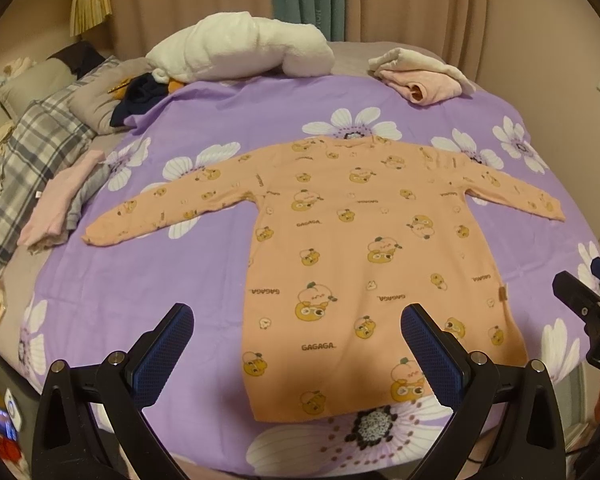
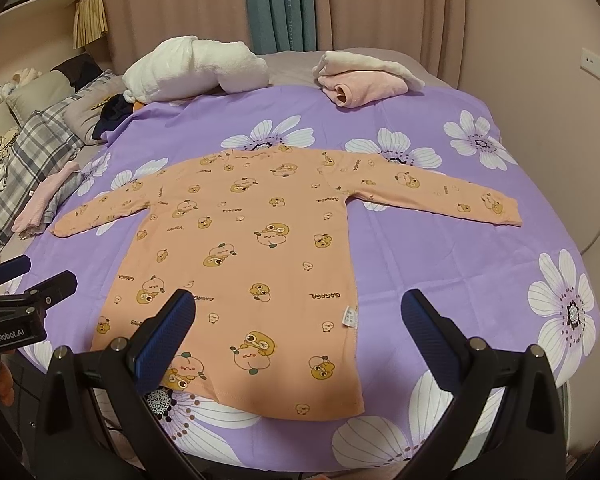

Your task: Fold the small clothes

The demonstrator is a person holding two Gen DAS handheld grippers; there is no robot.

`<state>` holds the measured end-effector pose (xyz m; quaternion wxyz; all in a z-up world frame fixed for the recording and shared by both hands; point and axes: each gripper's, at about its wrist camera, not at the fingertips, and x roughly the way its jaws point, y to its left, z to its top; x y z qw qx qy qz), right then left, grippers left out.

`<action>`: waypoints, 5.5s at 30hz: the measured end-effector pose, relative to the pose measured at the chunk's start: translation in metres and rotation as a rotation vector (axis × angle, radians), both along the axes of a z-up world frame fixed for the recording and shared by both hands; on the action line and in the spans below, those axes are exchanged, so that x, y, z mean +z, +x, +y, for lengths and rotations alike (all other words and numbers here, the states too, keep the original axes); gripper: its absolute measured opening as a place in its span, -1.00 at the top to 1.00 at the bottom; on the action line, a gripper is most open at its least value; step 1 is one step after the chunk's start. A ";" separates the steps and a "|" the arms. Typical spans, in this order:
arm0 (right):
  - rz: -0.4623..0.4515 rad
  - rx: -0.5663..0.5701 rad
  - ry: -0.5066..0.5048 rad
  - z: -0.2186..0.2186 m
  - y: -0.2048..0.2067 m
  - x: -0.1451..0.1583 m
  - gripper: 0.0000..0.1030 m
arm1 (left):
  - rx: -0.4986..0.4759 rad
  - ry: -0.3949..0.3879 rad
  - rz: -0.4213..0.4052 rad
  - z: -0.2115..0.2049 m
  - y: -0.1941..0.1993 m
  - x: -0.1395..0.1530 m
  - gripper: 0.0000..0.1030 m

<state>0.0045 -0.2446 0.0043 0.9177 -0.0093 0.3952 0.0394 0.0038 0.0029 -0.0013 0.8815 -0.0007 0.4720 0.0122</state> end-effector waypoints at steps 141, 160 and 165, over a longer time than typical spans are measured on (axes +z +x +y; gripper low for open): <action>-0.212 0.045 -0.103 0.108 0.249 -0.012 0.84 | 0.113 -0.561 0.096 0.113 0.114 -0.105 -0.99; 0.118 0.322 -0.261 0.187 0.229 -0.137 0.03 | 0.152 -0.604 0.063 0.136 0.110 -0.108 -0.99; 0.077 0.325 0.105 0.120 0.212 -0.094 -0.17 | 0.109 -0.605 0.025 0.124 0.128 -0.100 -0.99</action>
